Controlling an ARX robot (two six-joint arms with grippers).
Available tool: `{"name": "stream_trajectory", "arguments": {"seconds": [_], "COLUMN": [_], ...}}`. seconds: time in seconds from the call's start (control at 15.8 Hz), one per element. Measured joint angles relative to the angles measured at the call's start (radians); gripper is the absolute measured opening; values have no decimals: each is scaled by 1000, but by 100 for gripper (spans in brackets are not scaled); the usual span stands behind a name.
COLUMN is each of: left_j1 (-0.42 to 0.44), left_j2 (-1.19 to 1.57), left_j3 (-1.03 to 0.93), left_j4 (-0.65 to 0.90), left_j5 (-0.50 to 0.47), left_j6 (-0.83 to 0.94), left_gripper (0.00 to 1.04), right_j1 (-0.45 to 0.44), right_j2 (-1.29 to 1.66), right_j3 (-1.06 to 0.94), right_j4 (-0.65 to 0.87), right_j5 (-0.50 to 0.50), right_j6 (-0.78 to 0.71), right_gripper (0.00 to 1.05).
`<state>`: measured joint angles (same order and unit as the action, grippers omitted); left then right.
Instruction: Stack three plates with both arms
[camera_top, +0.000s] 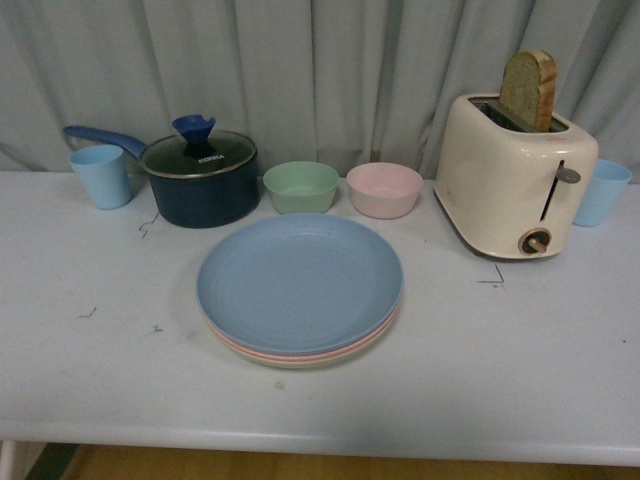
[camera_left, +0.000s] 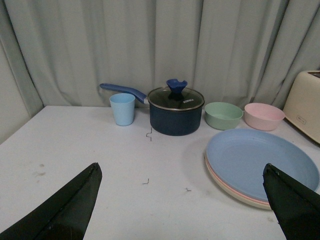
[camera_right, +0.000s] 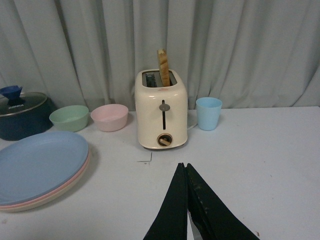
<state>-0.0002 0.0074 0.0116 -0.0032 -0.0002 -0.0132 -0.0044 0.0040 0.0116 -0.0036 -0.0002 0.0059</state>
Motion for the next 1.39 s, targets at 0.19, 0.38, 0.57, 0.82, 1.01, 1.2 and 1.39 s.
{"name": "stream_trajectory", "arguments": {"seconds": [0.19, 0.38, 0.57, 0.82, 1.01, 1.2, 1.39], "left_j1": [0, 0, 0, 0, 0, 0, 0], "left_j2": [0, 0, 0, 0, 0, 0, 0], "left_j3": [0, 0, 0, 0, 0, 0, 0], "left_j4": [0, 0, 0, 0, 0, 0, 0], "left_j5": [0, 0, 0, 0, 0, 0, 0], "left_j6": [0, 0, 0, 0, 0, 0, 0], "left_gripper": [98, 98, 98, 98, 98, 98, 98], "right_j1": [0, 0, 0, 0, 0, 0, 0], "right_j2": [0, 0, 0, 0, 0, 0, 0], "right_j3": [0, 0, 0, 0, 0, 0, 0], "right_j4": [0, 0, 0, 0, 0, 0, 0], "right_j5": [0, 0, 0, 0, 0, 0, 0], "right_j6": [-1, -1, -1, 0, 0, -1, -1], "right_gripper": [21, 57, 92, 99, 98, 98, 98]}}
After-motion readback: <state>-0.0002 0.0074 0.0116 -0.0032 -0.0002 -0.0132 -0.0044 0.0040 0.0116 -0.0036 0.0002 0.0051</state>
